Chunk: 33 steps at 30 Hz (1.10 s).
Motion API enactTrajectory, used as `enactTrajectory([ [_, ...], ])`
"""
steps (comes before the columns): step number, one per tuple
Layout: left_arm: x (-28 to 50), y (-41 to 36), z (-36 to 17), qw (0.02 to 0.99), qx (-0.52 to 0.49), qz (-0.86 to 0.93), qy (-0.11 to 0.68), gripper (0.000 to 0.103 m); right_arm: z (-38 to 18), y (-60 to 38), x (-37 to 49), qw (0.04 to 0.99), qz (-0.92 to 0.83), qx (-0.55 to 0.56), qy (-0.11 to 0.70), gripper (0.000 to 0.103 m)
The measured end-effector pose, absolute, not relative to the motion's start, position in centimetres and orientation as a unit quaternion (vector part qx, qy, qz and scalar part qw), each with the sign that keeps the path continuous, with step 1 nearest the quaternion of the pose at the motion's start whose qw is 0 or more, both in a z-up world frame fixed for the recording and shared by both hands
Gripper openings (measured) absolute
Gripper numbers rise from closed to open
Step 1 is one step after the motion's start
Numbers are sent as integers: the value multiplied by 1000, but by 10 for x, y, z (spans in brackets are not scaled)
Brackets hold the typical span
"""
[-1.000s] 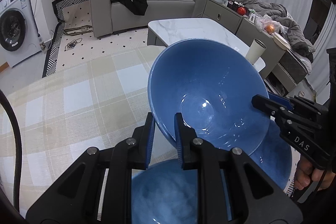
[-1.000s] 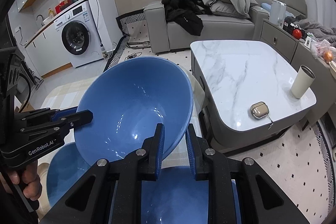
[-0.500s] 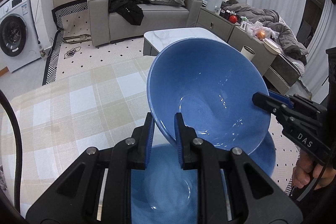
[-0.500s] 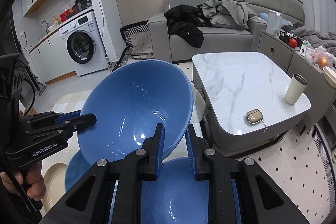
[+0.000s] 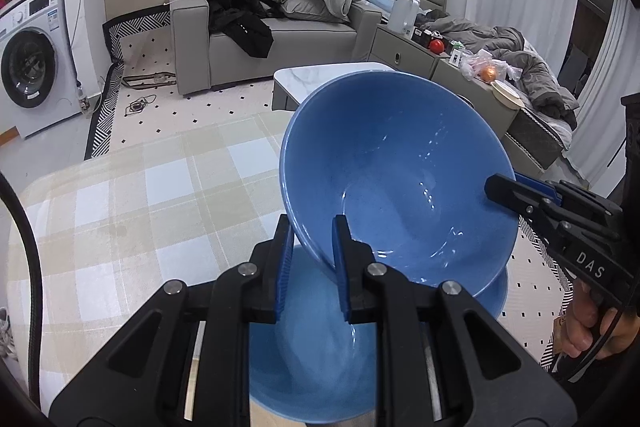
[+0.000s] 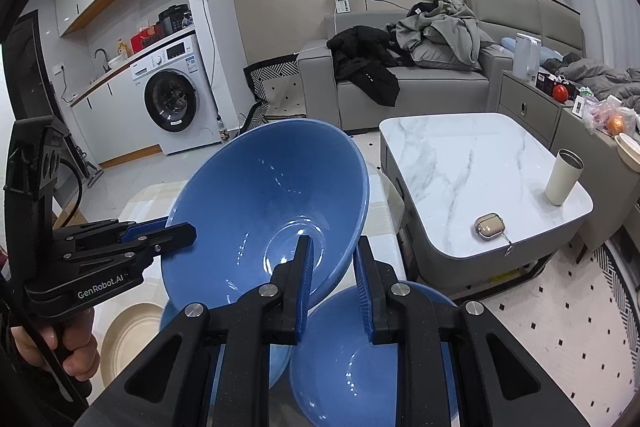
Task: Organize plates and bowls
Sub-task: 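Lift the blue bowl with both grippers and carry it toward another blue bowl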
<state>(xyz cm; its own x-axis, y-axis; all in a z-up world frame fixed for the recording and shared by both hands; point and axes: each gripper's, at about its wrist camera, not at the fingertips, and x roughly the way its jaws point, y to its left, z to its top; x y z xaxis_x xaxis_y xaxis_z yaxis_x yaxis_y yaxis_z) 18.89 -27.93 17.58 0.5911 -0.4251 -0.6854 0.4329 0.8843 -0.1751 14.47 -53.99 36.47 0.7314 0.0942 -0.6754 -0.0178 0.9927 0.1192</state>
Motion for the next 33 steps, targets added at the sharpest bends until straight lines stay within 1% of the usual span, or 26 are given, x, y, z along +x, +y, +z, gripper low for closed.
enactTrajectory([
  [18, 135, -246, 185, 897, 3, -237, 374, 16, 364, -508, 104, 932, 44, 62, 354, 21],
  [33, 116, -214, 162, 894, -16, -223, 388, 16, 346, -484, 93, 928, 53, 68, 363, 22],
])
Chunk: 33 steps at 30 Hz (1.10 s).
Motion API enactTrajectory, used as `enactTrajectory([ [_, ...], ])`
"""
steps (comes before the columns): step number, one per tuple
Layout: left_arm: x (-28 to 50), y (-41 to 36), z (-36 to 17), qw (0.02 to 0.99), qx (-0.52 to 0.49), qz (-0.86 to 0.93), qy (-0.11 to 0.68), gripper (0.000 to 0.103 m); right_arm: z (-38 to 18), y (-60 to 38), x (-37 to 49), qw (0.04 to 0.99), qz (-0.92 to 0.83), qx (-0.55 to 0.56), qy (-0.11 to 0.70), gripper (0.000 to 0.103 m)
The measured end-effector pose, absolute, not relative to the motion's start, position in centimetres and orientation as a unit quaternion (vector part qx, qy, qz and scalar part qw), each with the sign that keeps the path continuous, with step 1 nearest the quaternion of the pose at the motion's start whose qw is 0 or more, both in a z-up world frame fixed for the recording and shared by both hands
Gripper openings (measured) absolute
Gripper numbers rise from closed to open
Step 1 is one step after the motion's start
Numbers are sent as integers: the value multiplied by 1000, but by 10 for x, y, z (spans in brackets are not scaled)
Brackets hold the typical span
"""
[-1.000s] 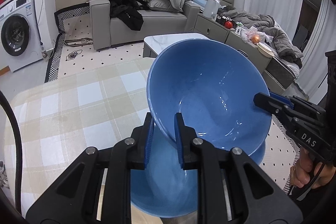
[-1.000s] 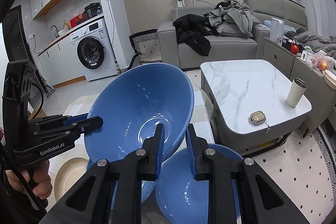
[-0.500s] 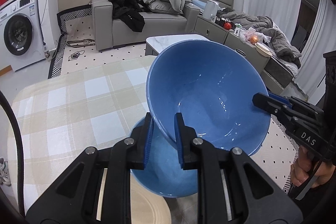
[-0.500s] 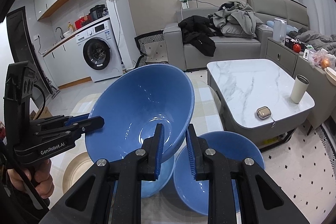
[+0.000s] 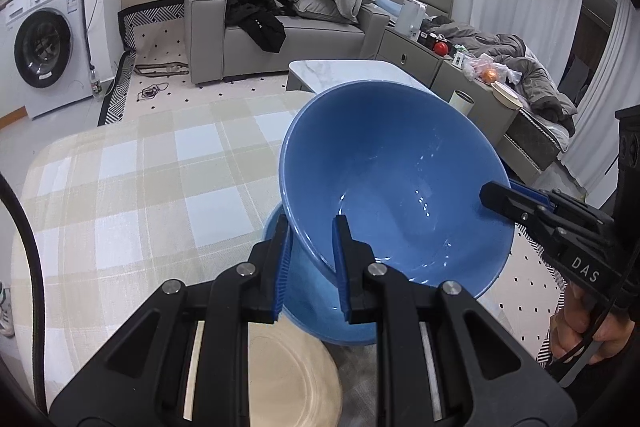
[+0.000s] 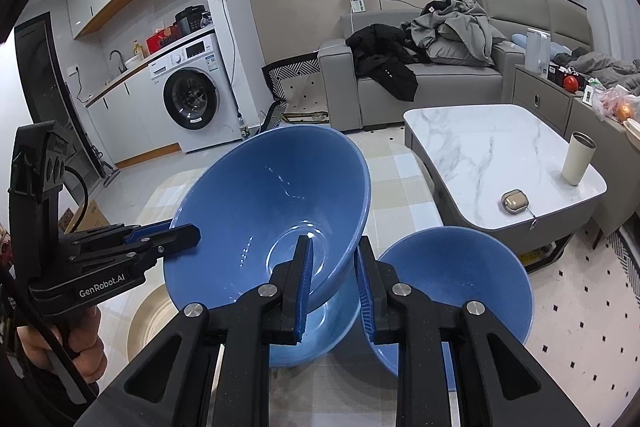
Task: Organize plates and bowls
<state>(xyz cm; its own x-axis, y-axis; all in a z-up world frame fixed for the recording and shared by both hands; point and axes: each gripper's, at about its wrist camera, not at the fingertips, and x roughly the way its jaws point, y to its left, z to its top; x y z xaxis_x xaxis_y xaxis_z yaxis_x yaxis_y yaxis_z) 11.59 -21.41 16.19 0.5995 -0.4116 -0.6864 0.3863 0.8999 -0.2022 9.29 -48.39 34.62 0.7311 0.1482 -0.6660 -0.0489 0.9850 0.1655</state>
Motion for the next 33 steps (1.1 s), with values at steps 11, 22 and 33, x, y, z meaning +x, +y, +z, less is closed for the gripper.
enactTrajectory([
  [11, 117, -207, 134, 892, -18, -211, 398, 16, 319, -476, 93, 921, 69, 76, 376, 23],
  [22, 122, -210, 117, 891, -15, -204, 405, 16, 299, -476, 97, 911, 71, 64, 402, 24],
  [33, 128, -213, 94, 888, -3, -193, 417, 16, 277, -472, 98, 903, 61, 53, 422, 24],
])
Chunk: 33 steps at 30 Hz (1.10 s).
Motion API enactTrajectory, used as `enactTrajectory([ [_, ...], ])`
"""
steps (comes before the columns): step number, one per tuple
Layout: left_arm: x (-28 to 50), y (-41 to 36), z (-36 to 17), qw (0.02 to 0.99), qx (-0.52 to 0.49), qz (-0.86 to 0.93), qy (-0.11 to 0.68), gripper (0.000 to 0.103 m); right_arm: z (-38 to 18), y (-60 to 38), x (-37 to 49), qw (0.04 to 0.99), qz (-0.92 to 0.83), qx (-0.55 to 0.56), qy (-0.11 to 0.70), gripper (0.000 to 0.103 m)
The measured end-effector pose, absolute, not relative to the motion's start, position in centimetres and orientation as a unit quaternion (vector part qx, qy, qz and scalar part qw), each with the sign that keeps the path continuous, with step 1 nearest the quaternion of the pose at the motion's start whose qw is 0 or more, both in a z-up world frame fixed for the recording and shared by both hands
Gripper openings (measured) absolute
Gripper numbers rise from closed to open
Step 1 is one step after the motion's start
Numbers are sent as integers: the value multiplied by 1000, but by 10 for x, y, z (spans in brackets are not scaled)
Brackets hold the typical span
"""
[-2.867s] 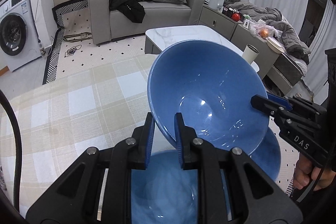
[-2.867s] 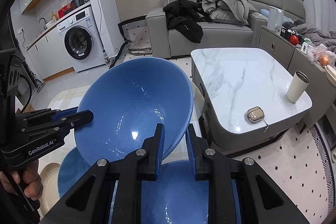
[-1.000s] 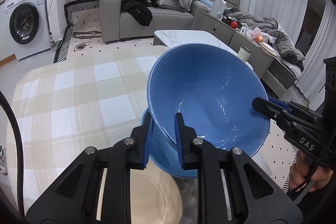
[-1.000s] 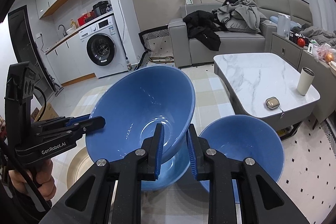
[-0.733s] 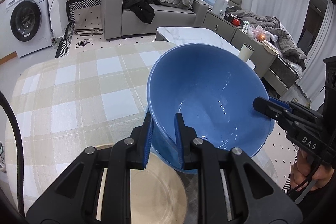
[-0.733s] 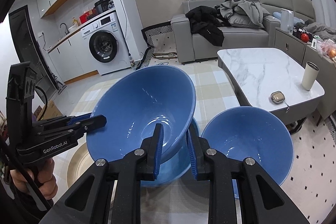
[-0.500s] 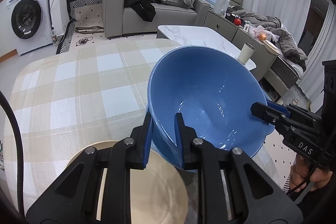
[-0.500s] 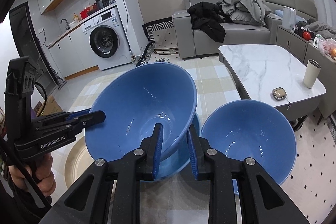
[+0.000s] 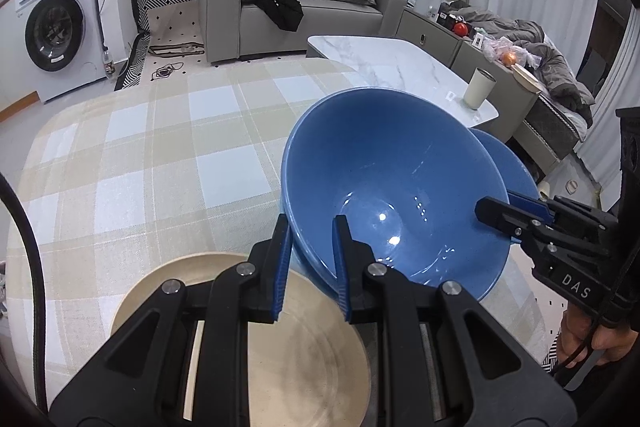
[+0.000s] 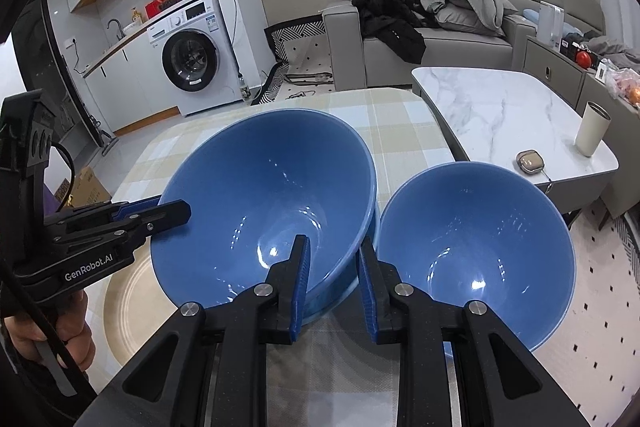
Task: Organize plates and bowls
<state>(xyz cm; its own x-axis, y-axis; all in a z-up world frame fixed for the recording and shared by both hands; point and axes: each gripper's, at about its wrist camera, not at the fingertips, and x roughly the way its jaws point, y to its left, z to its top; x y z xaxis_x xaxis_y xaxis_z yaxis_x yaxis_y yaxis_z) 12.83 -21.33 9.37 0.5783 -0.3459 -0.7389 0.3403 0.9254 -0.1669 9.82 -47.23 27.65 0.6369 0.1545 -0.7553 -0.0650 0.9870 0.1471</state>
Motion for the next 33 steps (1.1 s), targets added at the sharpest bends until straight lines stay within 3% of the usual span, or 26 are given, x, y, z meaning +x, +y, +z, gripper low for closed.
enactTrajectory([
  [33, 146, -222, 56, 881, 25, -172, 440, 16, 252, -453, 107, 898, 19, -9, 440, 25],
])
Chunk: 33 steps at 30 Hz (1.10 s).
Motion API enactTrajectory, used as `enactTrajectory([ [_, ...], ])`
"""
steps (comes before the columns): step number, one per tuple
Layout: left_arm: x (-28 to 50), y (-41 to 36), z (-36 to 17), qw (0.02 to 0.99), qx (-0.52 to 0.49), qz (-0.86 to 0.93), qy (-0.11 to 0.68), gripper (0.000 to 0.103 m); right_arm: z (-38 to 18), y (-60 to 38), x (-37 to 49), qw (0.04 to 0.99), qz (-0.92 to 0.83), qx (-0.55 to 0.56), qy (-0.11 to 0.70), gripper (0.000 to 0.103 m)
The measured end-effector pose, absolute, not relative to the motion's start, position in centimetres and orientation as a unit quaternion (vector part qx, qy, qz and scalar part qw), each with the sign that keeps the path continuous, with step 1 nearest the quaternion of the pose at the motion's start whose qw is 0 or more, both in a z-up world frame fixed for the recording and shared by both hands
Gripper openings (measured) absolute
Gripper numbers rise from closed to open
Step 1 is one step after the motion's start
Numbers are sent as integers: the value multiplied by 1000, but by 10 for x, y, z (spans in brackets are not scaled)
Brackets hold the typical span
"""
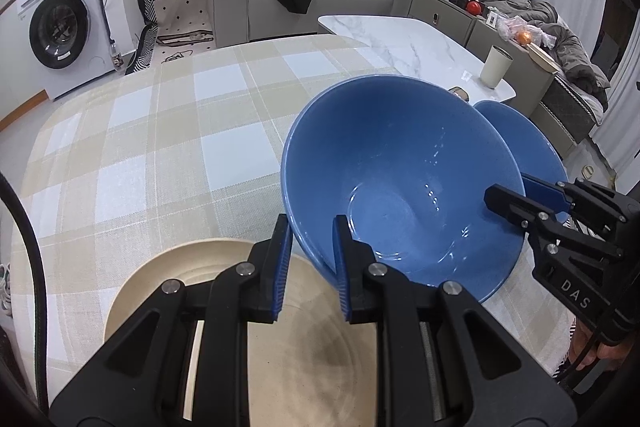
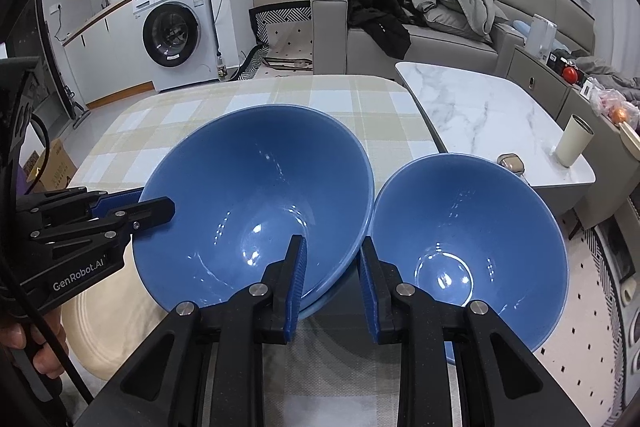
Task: Organize plates and bowls
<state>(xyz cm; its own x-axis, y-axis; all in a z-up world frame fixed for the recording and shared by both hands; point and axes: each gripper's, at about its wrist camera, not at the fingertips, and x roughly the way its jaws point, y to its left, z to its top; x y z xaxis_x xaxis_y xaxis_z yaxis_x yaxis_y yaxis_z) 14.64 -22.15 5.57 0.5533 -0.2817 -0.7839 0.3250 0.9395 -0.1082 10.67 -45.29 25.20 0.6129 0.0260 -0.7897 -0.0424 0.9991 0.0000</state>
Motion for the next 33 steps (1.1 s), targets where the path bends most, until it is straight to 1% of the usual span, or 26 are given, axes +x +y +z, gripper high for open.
enactTrajectory([
  [8, 150, -215, 51, 877, 15, -176, 447, 18, 251, -455, 108, 897, 10, -9, 443, 25],
  [13, 152, -212, 52, 874, 13, -178, 451, 22, 253, -462, 111, 896, 3, 4, 444, 25],
  [16, 153, -209, 55, 873, 6, -178, 454, 27, 253, -466, 111, 896, 6, 10, 444, 25],
  [18, 152, -205, 58, 873, -5, -182, 453, 38, 254, -468, 110, 896, 9, 16, 443, 27],
  [19, 150, -204, 60, 873, -10, -182, 452, 42, 255, -470, 110, 897, 10, 20, 442, 31],
  [20, 149, -203, 62, 874, -13, -183, 451, 49, 256, -472, 109, 897, 11, 24, 441, 34],
  [21, 147, -202, 64, 874, -15, -184, 450, 57, 257, -474, 108, 898, 12, 29, 439, 43],
  [22, 145, -202, 67, 874, -15, -185, 449, 62, 259, -476, 106, 899, 15, 36, 436, 52],
  [23, 143, -202, 69, 875, -15, -185, 446, 69, 261, -478, 104, 901, 19, 45, 432, 56],
  [24, 140, -203, 72, 877, -13, -185, 444, 74, 263, -480, 101, 902, 21, 52, 428, 64],
  [25, 138, -203, 74, 879, -12, -185, 440, 77, 265, -482, 99, 903, 22, 57, 424, 73],
  [26, 135, -204, 77, 880, -12, -188, 437, 80, 267, -484, 96, 906, 24, 62, 419, 76],
  [28, 130, -206, 80, 880, -16, -192, 434, 83, 273, -489, 88, 911, 23, 70, 407, 86],
  [29, 126, -208, 83, 880, -17, -196, 433, 85, 277, -491, 84, 914, 20, 73, 399, 88],
  [31, 121, -213, 86, 880, -15, -201, 431, 90, 283, -497, 74, 919, 10, 80, 385, 97],
  [32, 117, -217, 88, 880, -14, -205, 429, 97, 286, -500, 70, 921, 7, 83, 380, 98],
  [33, 114, -220, 89, 880, -13, -207, 427, 102, 289, -505, 64, 923, 4, 90, 373, 99],
])
